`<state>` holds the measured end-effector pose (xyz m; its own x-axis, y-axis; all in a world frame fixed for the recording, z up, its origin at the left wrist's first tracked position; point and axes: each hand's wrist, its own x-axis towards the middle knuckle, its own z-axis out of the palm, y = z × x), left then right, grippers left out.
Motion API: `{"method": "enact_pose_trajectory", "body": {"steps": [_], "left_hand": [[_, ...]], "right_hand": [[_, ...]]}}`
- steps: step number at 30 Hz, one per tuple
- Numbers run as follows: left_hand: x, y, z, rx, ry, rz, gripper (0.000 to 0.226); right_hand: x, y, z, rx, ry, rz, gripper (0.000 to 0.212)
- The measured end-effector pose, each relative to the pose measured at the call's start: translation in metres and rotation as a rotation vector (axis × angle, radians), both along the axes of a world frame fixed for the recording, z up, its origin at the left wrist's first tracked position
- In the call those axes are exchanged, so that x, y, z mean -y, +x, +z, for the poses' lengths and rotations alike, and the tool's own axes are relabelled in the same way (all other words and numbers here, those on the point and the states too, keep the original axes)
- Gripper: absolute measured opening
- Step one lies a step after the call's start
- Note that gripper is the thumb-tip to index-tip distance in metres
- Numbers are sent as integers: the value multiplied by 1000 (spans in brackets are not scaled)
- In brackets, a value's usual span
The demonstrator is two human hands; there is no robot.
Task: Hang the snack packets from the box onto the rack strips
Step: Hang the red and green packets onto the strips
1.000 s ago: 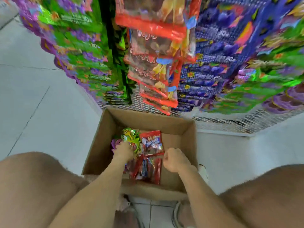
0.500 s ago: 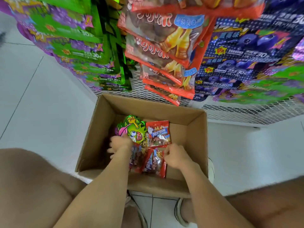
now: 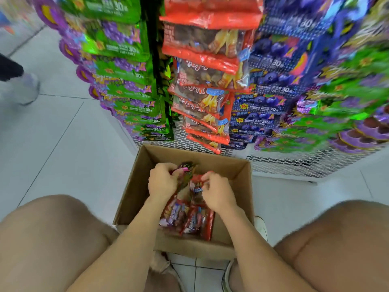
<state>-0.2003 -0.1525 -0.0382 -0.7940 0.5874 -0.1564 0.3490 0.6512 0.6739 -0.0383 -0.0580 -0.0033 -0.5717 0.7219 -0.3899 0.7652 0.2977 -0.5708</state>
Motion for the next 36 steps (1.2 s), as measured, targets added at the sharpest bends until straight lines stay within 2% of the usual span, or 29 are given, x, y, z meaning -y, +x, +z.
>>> {"method": "enact_pose_trajectory", "body": {"steps": [3,6,8,10,12,15,18,21,23,25,29,33,36], "left_hand": [[-4,-6,47,-34,13,-307,14],[-1,-10,91,-73,4,-468,20],[5,-11,115,-46,28,-545,28],[11,-10,136,9,34,-600,32],[16,-10,156,47,53,-646,36],[21,-10,195,78,124,-677,35],[23,-9,251,67,306,-619,24],[18,-7,315,-72,527,-532,19],[15,-4,361,-168,675,-469,12],[11,-5,401,-258,803,-397,15],[-9,-29,468,-525,953,-165,31],[-28,-56,525,-451,950,21,53],[-30,-70,556,-360,984,95,55]], "right_hand": [[4,-4,32,-106,102,66,49],[6,-5,59,-105,319,105,59],[8,-4,78,-83,403,109,54],[10,-2,98,-29,446,143,37],[12,2,119,8,424,193,30],[15,10,155,-171,226,148,29],[16,10,202,-386,252,40,28],[19,-1,266,-566,371,6,31],[18,-9,312,-712,430,-1,18],[15,-18,358,-813,519,-12,10],[10,-43,433,-940,730,-20,15],[4,-76,490,-996,847,-9,15],[-5,-105,517,-1023,832,29,17]]}}
